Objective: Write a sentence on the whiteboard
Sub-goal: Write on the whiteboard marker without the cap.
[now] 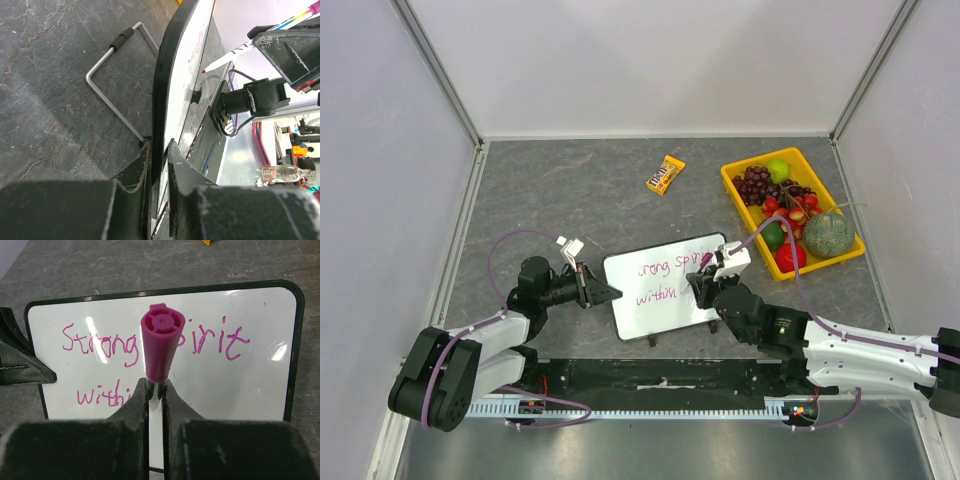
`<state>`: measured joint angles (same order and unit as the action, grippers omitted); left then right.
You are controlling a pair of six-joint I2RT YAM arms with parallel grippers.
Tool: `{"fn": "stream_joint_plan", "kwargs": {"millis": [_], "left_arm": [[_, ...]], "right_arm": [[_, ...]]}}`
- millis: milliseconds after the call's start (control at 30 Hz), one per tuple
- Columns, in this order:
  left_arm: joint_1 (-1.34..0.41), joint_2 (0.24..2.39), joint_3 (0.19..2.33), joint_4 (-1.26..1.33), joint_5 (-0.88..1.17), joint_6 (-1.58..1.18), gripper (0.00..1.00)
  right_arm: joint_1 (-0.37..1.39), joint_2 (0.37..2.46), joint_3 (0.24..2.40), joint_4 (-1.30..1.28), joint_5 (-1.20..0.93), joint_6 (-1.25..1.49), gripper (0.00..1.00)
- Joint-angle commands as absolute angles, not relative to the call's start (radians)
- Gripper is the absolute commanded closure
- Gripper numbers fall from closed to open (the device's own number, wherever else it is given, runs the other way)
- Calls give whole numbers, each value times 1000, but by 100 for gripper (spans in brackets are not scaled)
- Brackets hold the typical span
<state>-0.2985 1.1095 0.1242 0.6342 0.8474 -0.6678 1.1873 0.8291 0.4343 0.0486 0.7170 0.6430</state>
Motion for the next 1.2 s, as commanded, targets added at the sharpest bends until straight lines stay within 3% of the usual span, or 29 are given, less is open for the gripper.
{"fn": "stream_joint_plan", "kwargs": {"millis": [0,500,767,1167], "left_arm": [[-293,1112,107,586,785,-627,98],[-293,1109,106,586,787,-629,98],[-293,1109,106,586,785,-629,98],[-291,1115,107,594,790,-630,98]], "right_arm": [[1186,841,471,46,759,627,100],[1187,916,431,86,802,652,100],[1186,747,448,61,732,635,100],[1186,534,500,-109,798,638,100]]}}
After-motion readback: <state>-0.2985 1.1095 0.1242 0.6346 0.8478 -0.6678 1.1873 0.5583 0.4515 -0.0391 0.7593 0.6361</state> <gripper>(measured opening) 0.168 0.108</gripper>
